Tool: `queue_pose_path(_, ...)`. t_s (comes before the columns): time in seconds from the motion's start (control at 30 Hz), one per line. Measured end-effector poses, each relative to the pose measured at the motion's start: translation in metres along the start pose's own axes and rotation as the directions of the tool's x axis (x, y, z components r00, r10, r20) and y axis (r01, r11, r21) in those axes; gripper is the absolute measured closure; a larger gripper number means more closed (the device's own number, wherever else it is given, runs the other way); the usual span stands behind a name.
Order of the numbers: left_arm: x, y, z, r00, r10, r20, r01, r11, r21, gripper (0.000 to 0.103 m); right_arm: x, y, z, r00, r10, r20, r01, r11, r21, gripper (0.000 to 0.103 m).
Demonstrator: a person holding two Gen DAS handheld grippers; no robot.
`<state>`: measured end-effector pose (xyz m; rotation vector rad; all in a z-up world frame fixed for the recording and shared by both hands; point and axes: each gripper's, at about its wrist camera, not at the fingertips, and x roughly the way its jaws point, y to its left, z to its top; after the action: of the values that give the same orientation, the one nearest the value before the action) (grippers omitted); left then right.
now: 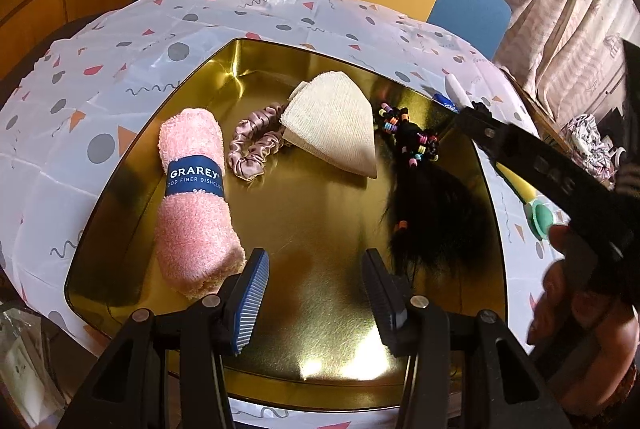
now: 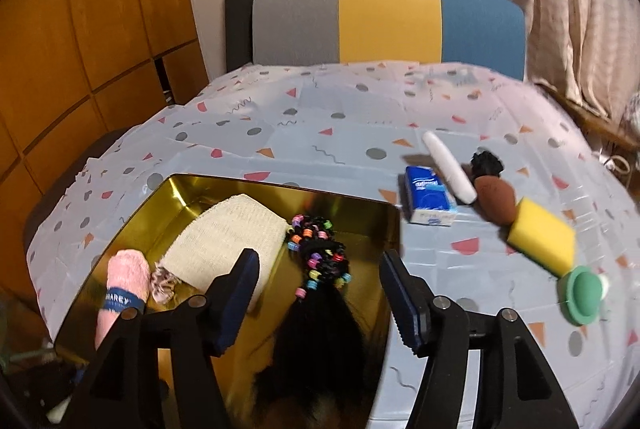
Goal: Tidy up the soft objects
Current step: 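Open the left tool to drop the pink roll while the right tool releases the hair ties into the tray, then close the right tool on the green dome item while the left tool moves toward the yellow sponge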
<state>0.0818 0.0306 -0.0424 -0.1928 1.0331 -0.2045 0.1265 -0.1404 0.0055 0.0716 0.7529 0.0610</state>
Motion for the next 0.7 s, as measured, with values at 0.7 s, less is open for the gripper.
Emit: queue_pose_path(0.7, -0.013, -0.064, -0.030, 0.996, -0.082, 0.042, 0.071, 0.974, 0.215, 0.054, -0.038, -0.141, -0.101, 0.974, -0.200, -0.111, 0.219, 0.954, 0.203, 0.038)
